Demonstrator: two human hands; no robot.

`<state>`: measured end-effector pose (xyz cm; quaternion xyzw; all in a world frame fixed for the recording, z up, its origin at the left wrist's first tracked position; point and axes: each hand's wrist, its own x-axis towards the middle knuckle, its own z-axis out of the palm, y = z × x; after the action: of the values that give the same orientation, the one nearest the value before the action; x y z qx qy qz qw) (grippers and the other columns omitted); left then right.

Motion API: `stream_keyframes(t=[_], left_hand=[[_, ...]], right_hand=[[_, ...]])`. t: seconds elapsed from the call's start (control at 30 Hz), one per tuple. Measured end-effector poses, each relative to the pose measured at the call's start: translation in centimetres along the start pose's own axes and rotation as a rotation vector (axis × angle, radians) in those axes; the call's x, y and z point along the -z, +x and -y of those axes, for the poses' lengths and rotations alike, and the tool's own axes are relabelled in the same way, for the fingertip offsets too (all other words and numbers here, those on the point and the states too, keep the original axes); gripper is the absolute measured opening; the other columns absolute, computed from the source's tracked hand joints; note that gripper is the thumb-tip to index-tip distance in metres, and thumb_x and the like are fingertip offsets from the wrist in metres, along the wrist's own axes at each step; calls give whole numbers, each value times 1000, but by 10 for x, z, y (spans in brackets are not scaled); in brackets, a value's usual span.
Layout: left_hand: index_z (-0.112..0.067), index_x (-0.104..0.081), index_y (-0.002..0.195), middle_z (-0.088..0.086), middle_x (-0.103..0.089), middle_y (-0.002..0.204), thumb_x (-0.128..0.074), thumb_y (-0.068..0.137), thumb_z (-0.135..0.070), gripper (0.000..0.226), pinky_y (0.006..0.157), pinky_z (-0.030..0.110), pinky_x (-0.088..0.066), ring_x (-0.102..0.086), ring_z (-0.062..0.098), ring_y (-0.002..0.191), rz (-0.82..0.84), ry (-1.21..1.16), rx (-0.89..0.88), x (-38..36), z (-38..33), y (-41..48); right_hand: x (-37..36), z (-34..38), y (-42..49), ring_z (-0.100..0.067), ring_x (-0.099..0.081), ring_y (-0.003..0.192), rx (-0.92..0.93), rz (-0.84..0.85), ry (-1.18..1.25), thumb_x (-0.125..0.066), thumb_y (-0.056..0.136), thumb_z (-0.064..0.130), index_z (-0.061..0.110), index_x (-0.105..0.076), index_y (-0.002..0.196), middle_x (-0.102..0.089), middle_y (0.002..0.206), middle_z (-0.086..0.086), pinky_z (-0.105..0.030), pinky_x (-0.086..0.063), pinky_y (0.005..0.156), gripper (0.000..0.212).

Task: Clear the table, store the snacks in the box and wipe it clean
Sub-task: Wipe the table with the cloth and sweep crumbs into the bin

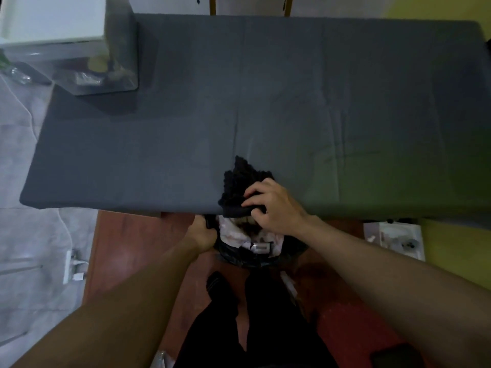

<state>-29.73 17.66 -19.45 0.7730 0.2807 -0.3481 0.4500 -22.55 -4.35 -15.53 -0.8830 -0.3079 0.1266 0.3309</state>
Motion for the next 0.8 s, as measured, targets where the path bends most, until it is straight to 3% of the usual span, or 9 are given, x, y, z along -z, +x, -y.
stream_keyframes(t=[0.3, 0.43, 0.53, 0.63, 0.73, 0.8], left_hand=[[-14, -33, 144, 13, -58, 124, -48, 87, 3, 61, 97, 48, -52, -58, 27, 109, -13, -32, -29, -7, -1, 7], [-14, -31, 144, 12, -56, 126, -48, 89, 3, 60, 98, 47, -51, -57, 27, 110, 2, -20, -21, -10, -1, 7], [-11, -31, 144, 15, -55, 130, -49, 89, 1, 60, 100, 47, -49, -56, 30, 115, 1, 0, -14, -12, -2, 9], [-9, -32, 146, 17, -54, 133, -50, 89, -1, 60, 103, 46, -47, -54, 31, 119, 3, 28, -24, -14, -3, 10], [-9, -36, 142, 17, -56, 127, -49, 90, -2, 54, 101, 45, -49, -56, 30, 114, 6, 56, -24, -17, -4, 11], [-9, -41, 138, 17, -59, 123, -49, 90, -2, 49, 98, 43, -51, -58, 29, 109, -5, 63, -26, -19, -5, 12]], right_hand=[[-4, 5, -19, -14, -51, 94, 46, 81, 26, -65, 82, 6, 15, -81, 85, -71, 97, 5, -30, -50, 80, 19], [3, 11, -19, -6, -59, 81, -91, 92, 187, -58, 78, 8, 20, -78, 75, -73, 86, 13, -31, -52, 74, 24], [22, 7, -5, 0, -62, 62, -310, -96, 413, -57, 77, 13, 21, -76, 70, -69, 66, 17, -22, -49, 57, 22], [56, -10, 18, 2, -56, 59, -446, -473, 425, -54, 77, 15, 22, -70, 70, -59, 56, 19, -19, -41, 57, 19], [96, -37, 37, -6, -57, 73, -536, -754, 260, -50, 80, 12, 23, -65, 76, -61, 74, 7, -16, -41, 65, 18], [107, -57, 41, -19, -59, 92, -572, -730, 142, -49, 83, 11, 20, -64, 83, -60, 95, 0, -22, -40, 80, 18]])
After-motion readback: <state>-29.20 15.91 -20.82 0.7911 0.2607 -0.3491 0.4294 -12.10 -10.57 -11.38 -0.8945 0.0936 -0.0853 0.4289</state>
